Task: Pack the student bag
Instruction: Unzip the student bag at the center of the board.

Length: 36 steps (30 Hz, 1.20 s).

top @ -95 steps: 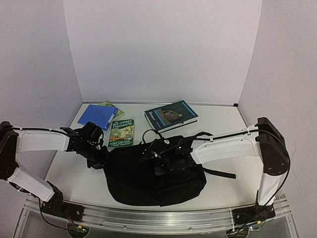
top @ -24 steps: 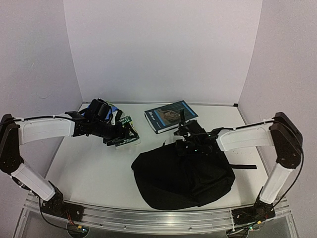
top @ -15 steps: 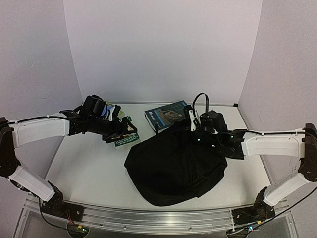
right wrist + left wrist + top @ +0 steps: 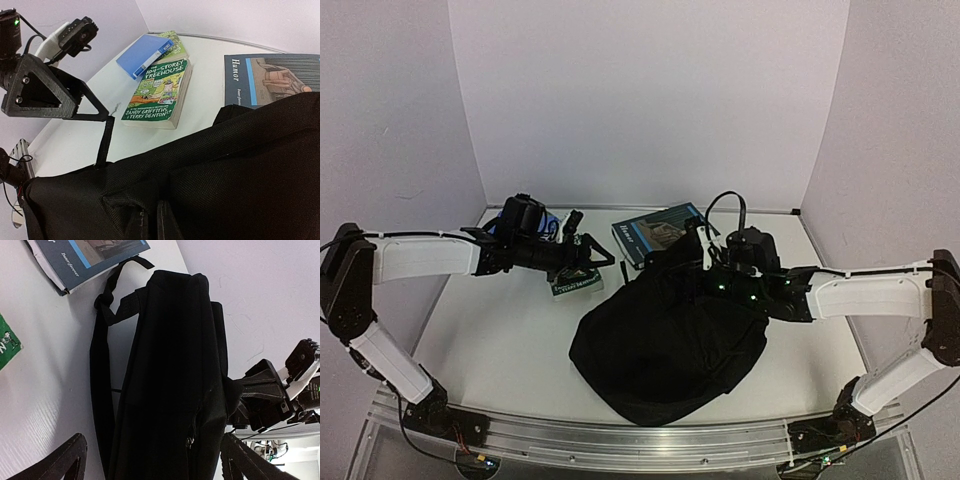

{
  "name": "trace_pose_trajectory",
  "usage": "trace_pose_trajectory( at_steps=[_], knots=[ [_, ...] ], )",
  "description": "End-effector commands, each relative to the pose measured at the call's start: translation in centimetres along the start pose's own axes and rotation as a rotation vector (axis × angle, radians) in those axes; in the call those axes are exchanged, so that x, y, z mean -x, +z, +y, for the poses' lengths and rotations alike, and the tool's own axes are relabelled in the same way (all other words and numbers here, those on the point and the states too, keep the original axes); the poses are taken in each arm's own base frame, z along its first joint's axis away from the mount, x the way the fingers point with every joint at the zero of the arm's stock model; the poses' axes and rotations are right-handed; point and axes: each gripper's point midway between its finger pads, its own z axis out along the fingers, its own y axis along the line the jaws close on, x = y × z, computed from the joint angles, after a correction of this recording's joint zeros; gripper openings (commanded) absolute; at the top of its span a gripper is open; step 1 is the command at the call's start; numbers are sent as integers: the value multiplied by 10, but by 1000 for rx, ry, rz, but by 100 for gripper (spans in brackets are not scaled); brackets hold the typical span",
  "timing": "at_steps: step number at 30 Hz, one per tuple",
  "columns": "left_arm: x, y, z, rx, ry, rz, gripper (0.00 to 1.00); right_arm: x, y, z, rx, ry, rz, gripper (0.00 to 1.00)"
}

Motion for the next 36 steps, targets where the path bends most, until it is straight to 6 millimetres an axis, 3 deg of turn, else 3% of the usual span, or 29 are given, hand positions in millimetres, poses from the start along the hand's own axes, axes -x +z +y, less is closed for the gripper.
trace_pose_trajectory(
  at_steps=[1,7,10,24,28,32,36],
  knots=[
    [20,9,-30,-126,59,-18,89,46,-11,23,85,10,-165,0],
    [18,19,-49,-199,73,9,77,43,-10,20,71,19,-161,0],
    [14,26,-57,-223,89,31,75,43,-10,19,68,21,-162,0],
    [8,56,-55,-208,65,86,58,43,-14,17,60,32,-170,0],
    [4,64,-62,-243,62,106,41,42,-15,14,44,35,-173,0],
    [2,61,-67,-277,26,105,5,43,-18,6,1,50,-191,0],
    [14,36,-71,-238,49,7,0,42,-23,-8,-66,75,-213,0]
  ],
)
